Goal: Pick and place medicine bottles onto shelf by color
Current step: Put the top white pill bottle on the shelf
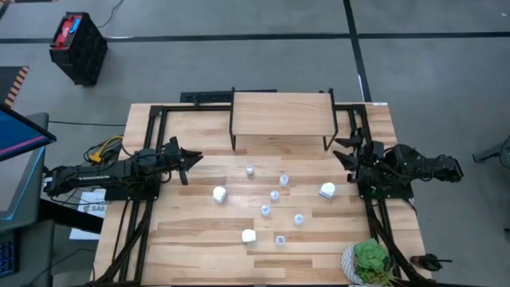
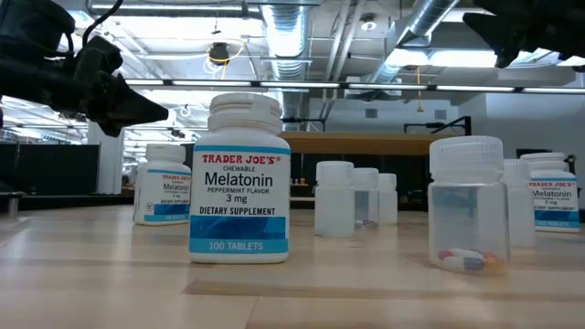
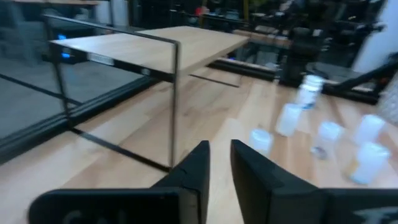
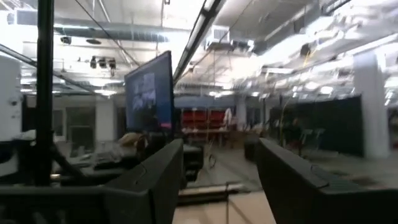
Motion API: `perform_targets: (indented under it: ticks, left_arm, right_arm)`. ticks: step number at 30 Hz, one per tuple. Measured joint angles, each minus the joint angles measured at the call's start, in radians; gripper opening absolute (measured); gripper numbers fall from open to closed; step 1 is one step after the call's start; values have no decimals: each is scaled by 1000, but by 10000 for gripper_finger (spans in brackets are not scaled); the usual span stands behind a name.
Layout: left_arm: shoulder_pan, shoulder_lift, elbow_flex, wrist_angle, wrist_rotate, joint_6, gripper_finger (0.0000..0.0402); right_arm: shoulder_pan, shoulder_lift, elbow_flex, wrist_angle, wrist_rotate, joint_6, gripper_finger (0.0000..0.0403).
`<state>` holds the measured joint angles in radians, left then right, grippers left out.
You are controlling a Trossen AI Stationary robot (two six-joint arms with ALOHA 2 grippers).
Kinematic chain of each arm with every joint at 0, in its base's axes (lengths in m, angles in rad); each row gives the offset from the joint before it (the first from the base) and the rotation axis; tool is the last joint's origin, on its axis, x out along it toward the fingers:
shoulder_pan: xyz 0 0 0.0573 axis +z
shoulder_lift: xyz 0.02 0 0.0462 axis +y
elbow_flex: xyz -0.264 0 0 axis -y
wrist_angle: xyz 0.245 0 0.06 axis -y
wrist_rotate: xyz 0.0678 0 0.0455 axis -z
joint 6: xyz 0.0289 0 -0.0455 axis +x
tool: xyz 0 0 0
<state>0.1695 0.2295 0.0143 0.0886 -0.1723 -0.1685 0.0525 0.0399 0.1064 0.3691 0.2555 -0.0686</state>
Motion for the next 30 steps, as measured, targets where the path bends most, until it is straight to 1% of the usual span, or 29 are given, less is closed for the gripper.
perform_targets:
  ticks: [3, 7, 10, 13, 18, 24, 30]
  left_arm:
    - [0, 0, 0, 27, 9, -12, 106]
    - [0, 0, 0, 73, 0, -10, 165]
    - [0, 0, 0, 93, -35, -11, 203]
    - [0, 0, 1, 97, -68, -11, 228]
    - [0, 0, 1, 97, -79, -11, 245]
    - [0, 0, 1, 97, -80, -11, 247]
    - [0, 0, 1, 97, -128, -28, 247]
  right_arm:
    - [0, 1, 58, -138, -26, 36, 227]
    - [4, 51, 191, -355, -66, 113, 219]
    - [24, 128, 318, -531, -91, 181, 213]
    - [45, 231, 413, -650, -94, 225, 208]
    - [66, 436, 465, -651, -94, 191, 200]
    - [63, 675, 493, -652, -94, 98, 192]
    - [61, 880, 556, -652, -94, 97, 186]
